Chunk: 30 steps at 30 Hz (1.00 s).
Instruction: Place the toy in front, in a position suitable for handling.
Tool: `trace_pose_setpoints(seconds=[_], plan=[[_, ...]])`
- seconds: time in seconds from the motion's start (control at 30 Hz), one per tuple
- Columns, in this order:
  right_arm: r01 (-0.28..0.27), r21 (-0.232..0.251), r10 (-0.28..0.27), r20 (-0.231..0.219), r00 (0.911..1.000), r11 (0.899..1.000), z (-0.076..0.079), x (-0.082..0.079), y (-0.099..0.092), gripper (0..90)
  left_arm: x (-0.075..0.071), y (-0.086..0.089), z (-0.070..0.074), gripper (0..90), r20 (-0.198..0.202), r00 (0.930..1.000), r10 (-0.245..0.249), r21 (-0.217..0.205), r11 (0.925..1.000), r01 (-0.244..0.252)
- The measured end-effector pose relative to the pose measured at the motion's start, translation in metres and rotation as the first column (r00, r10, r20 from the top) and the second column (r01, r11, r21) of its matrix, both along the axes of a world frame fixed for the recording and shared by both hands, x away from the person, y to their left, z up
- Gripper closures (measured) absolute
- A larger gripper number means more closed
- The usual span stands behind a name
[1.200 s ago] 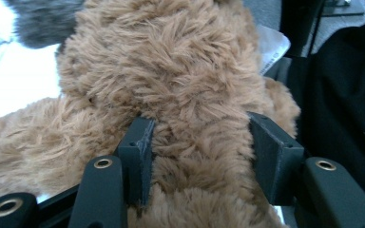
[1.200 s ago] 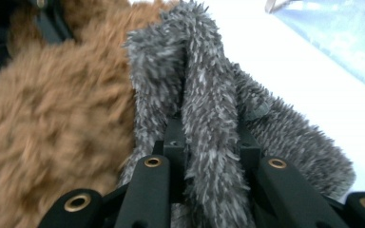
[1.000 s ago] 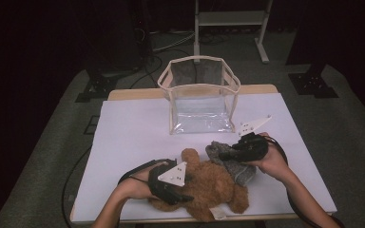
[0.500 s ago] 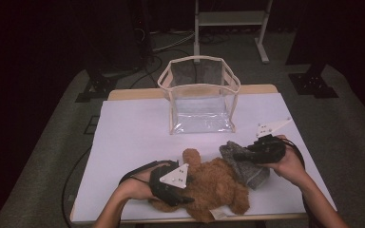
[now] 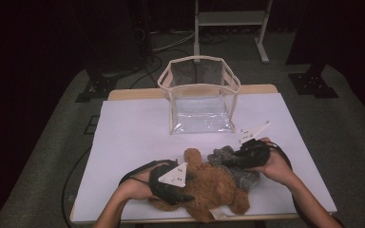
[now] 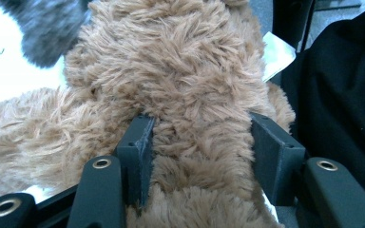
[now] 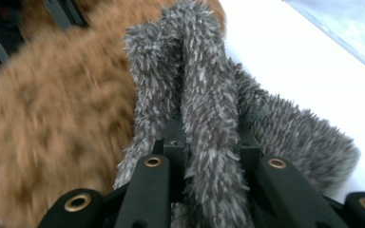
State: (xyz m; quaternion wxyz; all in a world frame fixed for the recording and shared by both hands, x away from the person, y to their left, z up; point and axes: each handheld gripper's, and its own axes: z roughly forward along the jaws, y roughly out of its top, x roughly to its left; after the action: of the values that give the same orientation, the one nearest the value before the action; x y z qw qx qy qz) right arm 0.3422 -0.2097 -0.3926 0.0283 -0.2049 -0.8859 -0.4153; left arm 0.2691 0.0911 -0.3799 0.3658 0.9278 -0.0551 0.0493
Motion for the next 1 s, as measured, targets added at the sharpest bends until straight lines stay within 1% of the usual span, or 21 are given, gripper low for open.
trace_pose_setpoints(seconds=[0.07, 0.1, 0.17, 0.2, 0.23, 0.27, 0.3, 0.33, 0.4, 0.43, 0.47, 0.5, 0.53, 0.6, 0.67, 0.7, 0.77, 0.8, 0.87, 0.93, 1.0], plan=[[0.030, -0.018, -0.030, 0.008, 0.9995, 0.999, 0.003, 0.000, -0.011, 73.2, 0.000, 0.000, 0.000, 45.6, 0.000, 1.0000, -0.001, 0.003, 1.0000, 0.001], [0.038, -0.021, -0.038, 0.019, 0.9991, 0.999, 0.005, 0.001, -0.014, 73.3, 0.000, -0.001, 0.000, 45.4, -0.003, 1.0000, -0.002, 0.005, 1.0000, 0.002], [0.047, -0.017, -0.046, 0.038, 0.9982, 0.999, 0.013, 0.002, -0.013, 73.3, 0.000, -0.002, 0.000, 44.8, -0.003, 1.0000, -0.006, 0.010, 0.9999, 0.006], [0.047, -0.017, -0.046, 0.038, 0.9982, 0.999, 0.013, 0.002, -0.013, 73.3, 0.000, -0.002, 0.000, 44.6, -0.003, 1.0000, -0.006, 0.010, 0.9999, 0.006], [0.027, 0.005, -0.027, 0.062, 0.9977, 1.000, 0.022, 0.004, -0.002, 73.3, 0.000, -0.003, 0.000, 44.6, 0.000, 0.9999, -0.012, 0.019, 0.9998, 0.012], [0.021, 0.009, -0.022, 0.065, 0.9977, 1.000, 0.023, 0.004, 0.002, 73.3, 0.000, -0.003, 0.000, 44.6, 0.002, 0.9999, -0.012, 0.020, 0.9997, 0.012], [0.001, 0.015, -0.002, 0.073, 0.9973, 1.000, 0.025, 0.005, 0.011, 73.3, 0.000, -0.003, 0.000, 44.5, 0.000, 0.9999, -0.012, 0.017, 0.9998, 0.012], [-0.012, 0.012, 0.011, 0.075, 0.9971, 1.000, 0.025, 0.006, 0.018, 73.3, 0.000, -0.002, 0.000, 44.5, 0.000, 0.9999, -0.013, 0.017, 0.9998, 0.013], [-0.029, -0.010, 0.030, 0.071, 0.9970, 1.000, 0.020, 0.007, 0.028, 73.4, 0.000, -0.001, 0.000, 44.6, 0.000, 1.0000, -0.009, 0.010, 0.9999, 0.009], [-0.034, -0.018, 0.035, 0.066, 0.9972, 0.999, 0.015, 0.007, 0.028, 73.4, 0.000, -0.001, 0.000, 44.7, 0.000, 1.0000, -0.008, 0.007, 0.9999, 0.008], [-0.028, -0.012, 0.029, 0.053, 0.9982, 1.000, 0.012, 0.008, 0.027, 73.5, 0.000, 0.000, 0.000, 44.9, 0.001, 1.0000, -0.008, 0.004, 1.0000, 0.008], [-0.017, 0.011, 0.017, 0.028, 0.9995, 1.000, 0.006, 0.008, 0.020, 73.6, 0.001, 0.000, 0.000, 45.0, 0.001, 1.0000, -0.008, 0.003, 1.0000, 0.008], [-0.007, 0.028, 0.006, 0.017, 0.9998, 1.000, 0.003, 0.007, 0.014, 73.5, 0.001, 0.000, 0.000, 45.0, 0.001, 1.0000, -0.007, 0.002, 1.0000, 0.007], [0.028, 0.060, -0.027, -0.017, 0.9995, 0.998, -0.006, 0.004, -0.006, 73.6, 0.002, -0.001, 0.000, 45.0, -0.002, 1.0000, -0.003, 0.002, 1.0000, 0.003], [0.072, 0.058, -0.070, -0.033, 0.9970, 0.996, -0.013, 0.001, -0.024, 73.5, 0.003, -0.002, 0.000, 45.1, -0.003, 1.0000, -0.002, 0.006, 1.0000, 0.002], [0.098, 0.042, -0.096, -0.044, 0.9944, 0.994, -0.017, -0.001, -0.036, 73.6, 0.003, -0.002, 0.000, 45.1, -0.003, 1.0000, -0.002, 0.006, 1.0000, 0.002], [0.122, 0.023, -0.121, -0.051, 0.9914, 0.992, -0.019, -0.005, -0.050, 73.6, 0.004, -0.004, 0.001, 45.1, -0.003, 1.0000, -0.004, 0.012, 0.9999, 0.004], [0.127, 0.022, -0.126, -0.046, 0.9909, 0.992, -0.016, -0.006, -0.053, 73.6, 0.004, -0.004, 0.001, 45.1, -0.003, 1.0000, -0.004, 0.012, 0.9999, 0.004], [0.122, 0.032, -0.121, -0.028, 0.9923, 0.992, -0.006, -0.008, -0.052, 73.6, 0.005, -0.005, 0.001, 45.0, -0.009, 1.0000, -0.002, 0.015, 0.9999, 0.002], [0.092, 0.051, -0.092, 0.000, 0.9957, 0.994, 0.007, -0.007, -0.043, 73.6, 0.006, -0.005, 0.001, 45.0, -0.009, 1.0000, -0.004, 0.018, 0.9998, 0.004], [0.045, 0.063, -0.047, 0.032, 0.9984, 0.997, 0.021, -0.006, -0.024, 73.5, 0.006, -0.005, 0.001, 45.0, -0.010, 0.9999, -0.004, 0.018, 0.9998, 0.004]])
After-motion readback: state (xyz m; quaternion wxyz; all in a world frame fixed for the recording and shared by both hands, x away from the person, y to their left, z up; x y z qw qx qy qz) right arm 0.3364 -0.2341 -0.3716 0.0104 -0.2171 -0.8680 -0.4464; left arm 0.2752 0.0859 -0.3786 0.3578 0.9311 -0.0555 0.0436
